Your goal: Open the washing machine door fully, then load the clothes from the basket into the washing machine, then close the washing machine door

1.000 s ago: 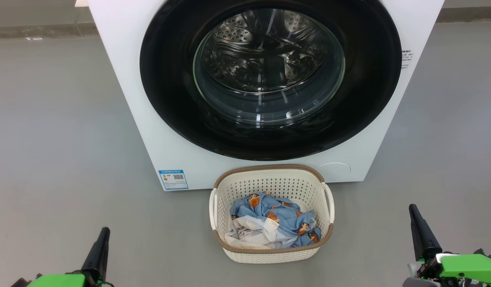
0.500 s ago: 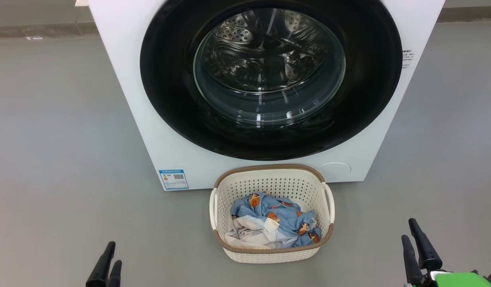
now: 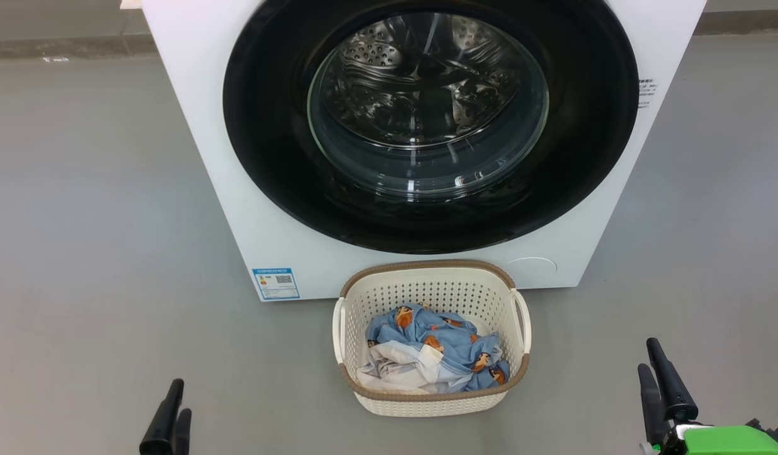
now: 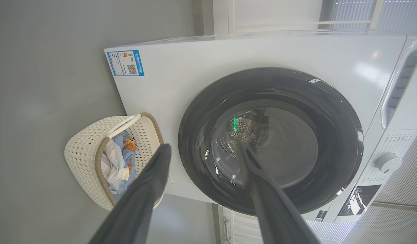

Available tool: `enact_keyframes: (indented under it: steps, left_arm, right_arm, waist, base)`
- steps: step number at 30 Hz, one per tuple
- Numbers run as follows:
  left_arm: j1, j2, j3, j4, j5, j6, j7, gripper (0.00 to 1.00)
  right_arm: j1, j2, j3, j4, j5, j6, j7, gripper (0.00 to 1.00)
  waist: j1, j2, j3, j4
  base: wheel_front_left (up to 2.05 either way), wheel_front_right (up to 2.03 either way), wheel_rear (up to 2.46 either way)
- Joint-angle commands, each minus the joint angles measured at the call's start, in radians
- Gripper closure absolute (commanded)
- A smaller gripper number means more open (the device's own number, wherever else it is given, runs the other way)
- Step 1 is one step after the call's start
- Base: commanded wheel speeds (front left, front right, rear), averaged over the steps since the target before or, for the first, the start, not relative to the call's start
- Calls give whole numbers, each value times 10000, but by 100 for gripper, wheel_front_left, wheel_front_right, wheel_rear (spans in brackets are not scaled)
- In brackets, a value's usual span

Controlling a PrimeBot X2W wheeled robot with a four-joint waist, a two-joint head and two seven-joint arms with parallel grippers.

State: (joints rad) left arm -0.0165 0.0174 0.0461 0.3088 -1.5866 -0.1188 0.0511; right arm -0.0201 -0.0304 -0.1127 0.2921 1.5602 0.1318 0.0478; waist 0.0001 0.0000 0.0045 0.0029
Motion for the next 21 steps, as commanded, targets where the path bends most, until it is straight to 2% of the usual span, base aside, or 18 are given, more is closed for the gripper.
enact_keyframes:
  steps: [1, 21]
  left_arm:
    - [-325, 192, 58, -322, 164, -23, -116, 0]
    - [-440, 322, -136, -556, 2712, -42, -705, 0]
  right_arm:
    - [-311, -68, 61, -340, -170, -2, -105, 0]
    - [-463, -177, 567, -1122, -3055, -4, -689, 0]
  waist:
    - [-1, 0, 0, 3]
    - [-1, 0, 6, 62]
  base:
    - [0, 0, 0]
    - [0, 0, 0]
